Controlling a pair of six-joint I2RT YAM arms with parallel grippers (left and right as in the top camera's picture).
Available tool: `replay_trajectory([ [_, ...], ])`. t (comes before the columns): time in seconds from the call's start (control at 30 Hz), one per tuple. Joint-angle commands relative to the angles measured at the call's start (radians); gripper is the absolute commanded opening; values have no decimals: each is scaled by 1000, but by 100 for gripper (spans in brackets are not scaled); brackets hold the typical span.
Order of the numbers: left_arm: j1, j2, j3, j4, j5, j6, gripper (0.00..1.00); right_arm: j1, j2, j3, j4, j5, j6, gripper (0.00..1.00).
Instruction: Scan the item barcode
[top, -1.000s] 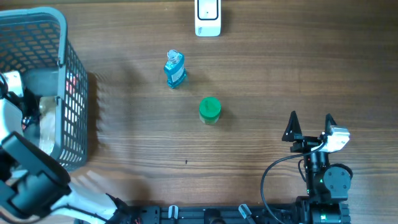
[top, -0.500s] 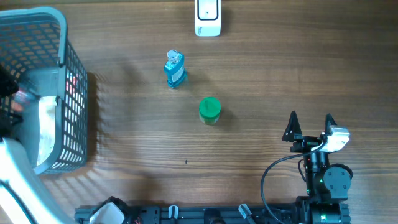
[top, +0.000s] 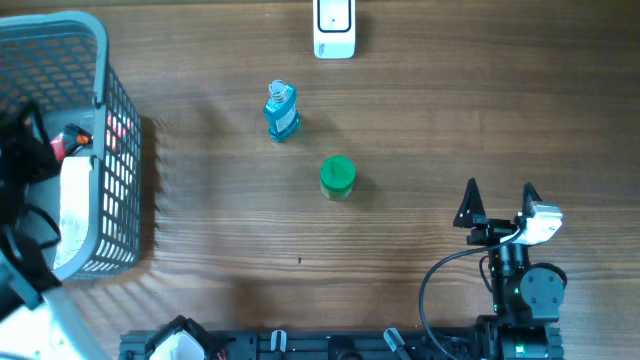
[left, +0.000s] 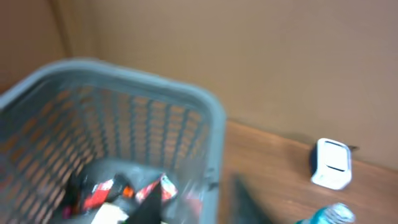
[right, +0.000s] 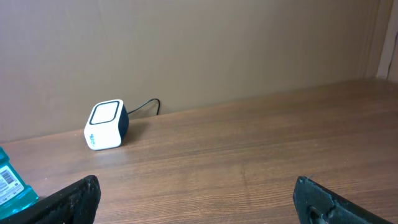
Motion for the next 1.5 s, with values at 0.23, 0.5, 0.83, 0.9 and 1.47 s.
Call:
replay_trajectory([
  [0.23, 0, 371, 7, 0, -182, -108, 100, 4, -8, -1, 5, -16, -18, 100],
  [0.5, 0, 563, 7, 67, -324, -603, 100, 4, -8, -1, 5, -16, -18, 100],
  [0.83, -84, 721, 7, 198, -336, -1181, 100, 4, -8, -1, 5, -16, -18, 100],
  [0.9, -90, 737, 7, 193, -370, -1176, 100, 4, -8, -1, 5, -16, -18, 100],
  [1.47, -103, 832, 7, 178, -643, -1393, 100, 4, -8, -1, 5, -16, -18, 100],
])
